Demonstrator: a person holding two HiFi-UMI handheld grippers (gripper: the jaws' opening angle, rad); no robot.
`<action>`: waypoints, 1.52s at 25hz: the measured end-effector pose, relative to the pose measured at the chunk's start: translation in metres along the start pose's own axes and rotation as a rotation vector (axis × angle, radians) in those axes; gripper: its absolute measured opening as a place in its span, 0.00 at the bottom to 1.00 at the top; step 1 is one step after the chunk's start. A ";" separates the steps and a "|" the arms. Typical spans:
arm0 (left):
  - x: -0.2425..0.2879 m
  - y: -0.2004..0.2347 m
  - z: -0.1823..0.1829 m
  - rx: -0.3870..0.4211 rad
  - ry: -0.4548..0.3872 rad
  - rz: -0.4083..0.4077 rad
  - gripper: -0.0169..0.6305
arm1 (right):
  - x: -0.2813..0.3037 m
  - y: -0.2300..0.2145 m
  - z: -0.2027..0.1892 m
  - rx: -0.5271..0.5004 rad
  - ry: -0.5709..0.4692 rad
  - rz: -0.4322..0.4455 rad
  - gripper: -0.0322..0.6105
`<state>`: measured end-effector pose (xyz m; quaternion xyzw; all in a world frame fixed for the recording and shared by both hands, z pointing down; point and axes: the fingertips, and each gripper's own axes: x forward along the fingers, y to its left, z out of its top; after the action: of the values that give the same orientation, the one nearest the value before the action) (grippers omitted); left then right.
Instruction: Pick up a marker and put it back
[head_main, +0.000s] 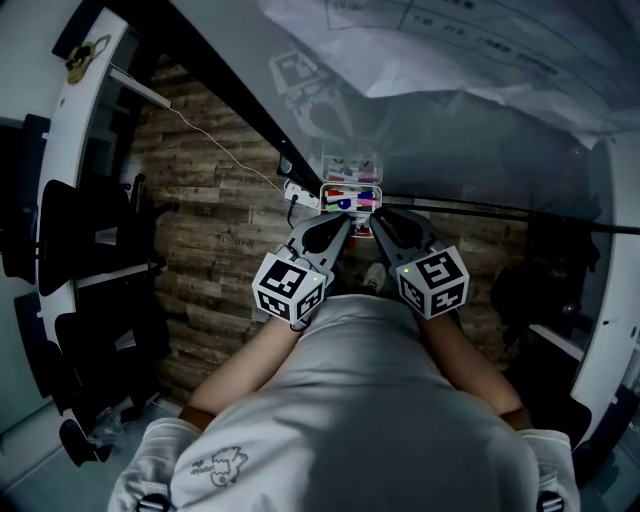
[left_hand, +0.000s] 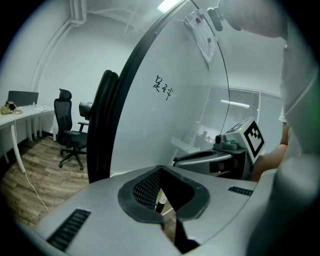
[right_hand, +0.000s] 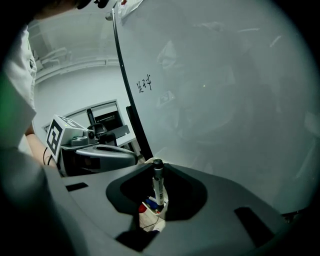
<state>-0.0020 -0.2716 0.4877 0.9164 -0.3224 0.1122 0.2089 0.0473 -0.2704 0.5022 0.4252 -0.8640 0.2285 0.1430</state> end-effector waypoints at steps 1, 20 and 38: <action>0.000 -0.002 0.001 0.002 -0.002 0.001 0.03 | -0.003 0.000 0.001 -0.002 -0.005 0.000 0.16; -0.023 -0.041 0.035 0.084 -0.120 0.042 0.03 | -0.061 0.022 0.052 -0.102 -0.167 0.030 0.16; -0.050 -0.080 0.084 0.193 -0.251 0.048 0.03 | -0.106 0.036 0.091 -0.179 -0.288 0.031 0.16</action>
<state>0.0172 -0.2261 0.3714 0.9311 -0.3554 0.0321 0.0753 0.0769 -0.2269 0.3678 0.4256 -0.8990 0.0894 0.0512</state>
